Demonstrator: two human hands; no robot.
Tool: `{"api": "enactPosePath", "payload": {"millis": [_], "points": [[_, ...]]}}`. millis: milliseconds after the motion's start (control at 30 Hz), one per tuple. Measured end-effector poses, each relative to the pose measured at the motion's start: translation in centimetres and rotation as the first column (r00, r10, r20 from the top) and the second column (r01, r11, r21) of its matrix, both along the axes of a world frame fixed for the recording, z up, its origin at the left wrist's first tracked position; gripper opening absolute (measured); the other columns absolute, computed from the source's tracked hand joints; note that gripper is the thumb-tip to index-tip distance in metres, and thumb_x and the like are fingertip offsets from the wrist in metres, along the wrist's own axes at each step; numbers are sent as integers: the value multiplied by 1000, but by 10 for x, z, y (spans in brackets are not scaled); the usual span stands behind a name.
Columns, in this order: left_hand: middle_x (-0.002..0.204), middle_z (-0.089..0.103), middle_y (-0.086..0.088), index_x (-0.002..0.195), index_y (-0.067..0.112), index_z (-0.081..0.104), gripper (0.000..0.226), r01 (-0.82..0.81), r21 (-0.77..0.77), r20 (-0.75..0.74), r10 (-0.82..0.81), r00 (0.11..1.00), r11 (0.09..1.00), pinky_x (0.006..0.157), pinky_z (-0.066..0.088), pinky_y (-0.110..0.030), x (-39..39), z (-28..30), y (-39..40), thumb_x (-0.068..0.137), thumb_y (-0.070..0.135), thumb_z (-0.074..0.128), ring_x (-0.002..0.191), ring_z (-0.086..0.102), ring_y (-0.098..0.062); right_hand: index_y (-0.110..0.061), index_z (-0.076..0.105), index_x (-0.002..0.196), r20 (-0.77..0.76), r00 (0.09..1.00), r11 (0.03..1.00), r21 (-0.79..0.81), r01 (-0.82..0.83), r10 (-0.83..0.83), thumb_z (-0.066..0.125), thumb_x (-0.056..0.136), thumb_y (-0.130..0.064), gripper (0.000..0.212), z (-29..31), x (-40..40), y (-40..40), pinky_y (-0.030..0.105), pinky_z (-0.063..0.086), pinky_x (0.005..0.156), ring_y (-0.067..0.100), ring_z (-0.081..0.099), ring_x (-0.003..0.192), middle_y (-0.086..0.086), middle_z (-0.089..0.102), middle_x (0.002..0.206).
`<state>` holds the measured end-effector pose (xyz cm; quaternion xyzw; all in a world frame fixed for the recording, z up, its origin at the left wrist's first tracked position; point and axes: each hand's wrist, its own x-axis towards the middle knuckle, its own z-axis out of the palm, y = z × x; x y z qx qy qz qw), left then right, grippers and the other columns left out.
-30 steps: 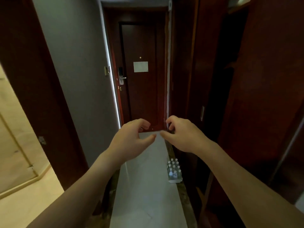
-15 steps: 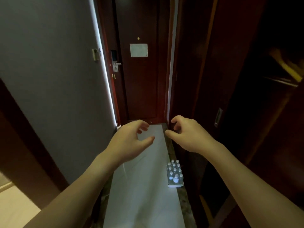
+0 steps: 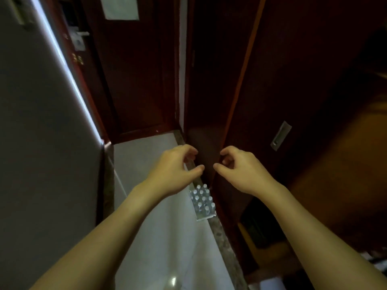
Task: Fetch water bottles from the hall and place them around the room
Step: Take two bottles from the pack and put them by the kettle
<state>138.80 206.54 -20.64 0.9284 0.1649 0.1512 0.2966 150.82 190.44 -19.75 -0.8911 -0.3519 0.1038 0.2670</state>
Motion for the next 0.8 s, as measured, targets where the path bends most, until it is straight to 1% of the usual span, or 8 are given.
{"api": "enactPosePath", "payload": {"millis": [67, 233, 367, 467, 533, 633, 733, 800], "points": [[113, 66, 7, 123, 21, 62, 44, 28, -22, -30, -29, 999, 999, 69, 36, -3, 26, -17, 14, 83, 39, 70, 91, 54, -1, -26, 55, 128, -28, 999, 999, 0, 41, -41, 64, 84, -52, 52, -17, 25, 11, 32, 54, 81, 8, 62, 92, -12, 62, 104], [105, 63, 16, 119, 28, 62, 41, -6, -114, -117, -7, 993, 993, 82, 54, -30, 97, -67, 50, 82, 44, 68, 92, 59, -3, -27, 57, 124, -181, 975, 990, 24, 135, -129, 66, 85, -47, 45, -75, 94, 41, 27, 53, 75, 5, 62, 83, -12, 62, 97], [93, 55, 29, 118, 31, 62, 41, -82, -180, -180, 49, 982, 980, 75, 51, -19, 160, -116, 76, 80, 44, 67, 88, 56, 8, -21, 62, 120, -341, 917, 967, 72, 245, -207, 70, 85, -36, 38, -136, 160, 65, 24, 54, 74, 7, 63, 79, -8, 65, 92], [96, 57, 26, 117, 31, 62, 40, -122, -227, -245, 64, 967, 966, 71, 45, -11, 212, -158, 91, 81, 45, 67, 89, 55, 10, -16, 64, 116, -425, 860, 938, 63, 340, -283, 70, 86, -30, 34, -185, 215, 86, 29, 54, 79, 12, 65, 82, -7, 66, 89], [100, 60, 22, 116, 29, 62, 38, -139, -266, -281, 62, 958, 954, 72, 46, -13, 243, -186, 99, 81, 41, 69, 90, 55, 9, -14, 62, 115, -459, 843, 947, 15, 321, -279, 67, 88, -31, 31, -218, 244, 101, 32, 54, 83, 15, 65, 88, -5, 66, 95], [101, 60, 23, 112, 33, 61, 32, -148, -326, -319, 39, 947, 934, 71, 44, -9, 282, -230, 111, 82, 36, 71, 92, 54, 11, -24, 64, 98, -508, 816, 946, 9, 324, -275, 64, 92, -24, 6, -266, 279, 121, 37, 52, 90, 8, 61, 83, -12, 63, 89], [101, 60, 24, 108, 33, 61, 30, -191, -389, -359, 43, 932, 901, 74, 47, -14, 315, -281, 125, 81, 32, 73, 94, 55, 10, -14, 65, 105, -542, 773, 923, -15, 384, -330, 67, 91, -20, 15, -312, 303, 137, 29, 49, 89, 11, 59, 89, -4, 63, 94], [102, 61, 22, 109, 29, 63, 30, -219, -417, -379, 50, 924, 882, 78, 50, -20, 333, -320, 133, 81, 29, 74, 95, 57, 5, -21, 62, 104, -547, 755, 916, -54, 398, -360, 70, 87, -26, 19, -350, 317, 142, 32, 51, 86, 12, 61, 91, -8, 63, 95]]}}
